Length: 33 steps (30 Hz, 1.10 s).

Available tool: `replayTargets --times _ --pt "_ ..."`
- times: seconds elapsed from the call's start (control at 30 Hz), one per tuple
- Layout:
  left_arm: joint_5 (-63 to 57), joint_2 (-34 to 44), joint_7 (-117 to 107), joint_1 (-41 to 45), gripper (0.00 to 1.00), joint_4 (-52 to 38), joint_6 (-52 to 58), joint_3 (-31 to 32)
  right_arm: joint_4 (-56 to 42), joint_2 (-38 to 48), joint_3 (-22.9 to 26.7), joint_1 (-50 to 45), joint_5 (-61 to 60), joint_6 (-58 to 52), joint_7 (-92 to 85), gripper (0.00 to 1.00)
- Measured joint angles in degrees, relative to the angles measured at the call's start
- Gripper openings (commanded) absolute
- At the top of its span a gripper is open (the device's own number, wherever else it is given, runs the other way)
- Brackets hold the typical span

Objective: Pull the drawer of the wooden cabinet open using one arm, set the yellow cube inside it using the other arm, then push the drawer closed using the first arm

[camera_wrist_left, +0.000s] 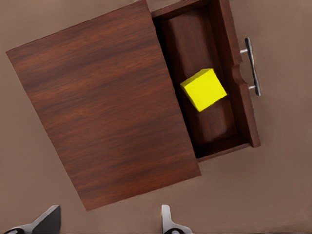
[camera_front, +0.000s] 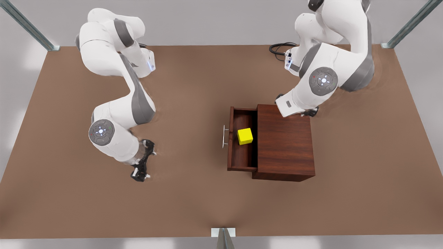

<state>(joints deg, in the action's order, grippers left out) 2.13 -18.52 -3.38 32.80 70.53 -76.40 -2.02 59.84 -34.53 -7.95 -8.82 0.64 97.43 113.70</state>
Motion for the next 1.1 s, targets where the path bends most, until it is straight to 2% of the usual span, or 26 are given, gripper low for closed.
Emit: replayTargets --times 0.03,0.1,0.17,0.33,0.57,0.77,1.1 --pt "0.05 -3.0 -2.59 5.27 1.0 -2.93 -1.37 0.05 7.88 4.93 0.0 3.87 0.24 0.0 -5.03 1.0" --pt "0.13 -8.57 -8.42 12.36 1.0 -6.6 -5.35 0.03 25.75 15.5 3.8 7.35 0.38 0.95 -16.06 1.0" --pt "0.0 -17.03 -14.85 17.35 1.0 -13.1 -10.87 -0.2 33.32 19.1 6.01 8.56 1.11 2.31 -26.27 1.0" --pt "-1.59 -29.71 -29.87 22.08 1.0 -17.07 -27.31 -1.6 33.46 18.14 6.75 8.28 2.8 4.2 -47.52 1.0" --pt "-3.69 -34.54 -44.98 22.09 1.0 -16.65 -39.49 -4.36 33.44 17.52 6.64 8.25 3.51 5.17 -68.94 1.0" --pt "-3.95 -35.46 -51.93 19.83 1.0 -15.12 -42.43 -5.0 33.44 17.19 6.64 8.21 3.59 5.46 -81.68 1.0" --pt "-4.15 -33.64 -55.47 18.25 1.0 -10.26 -39.06 -5.67 33.44 17.07 6.63 8.21 3.53 5.77 -95.35 1.0"
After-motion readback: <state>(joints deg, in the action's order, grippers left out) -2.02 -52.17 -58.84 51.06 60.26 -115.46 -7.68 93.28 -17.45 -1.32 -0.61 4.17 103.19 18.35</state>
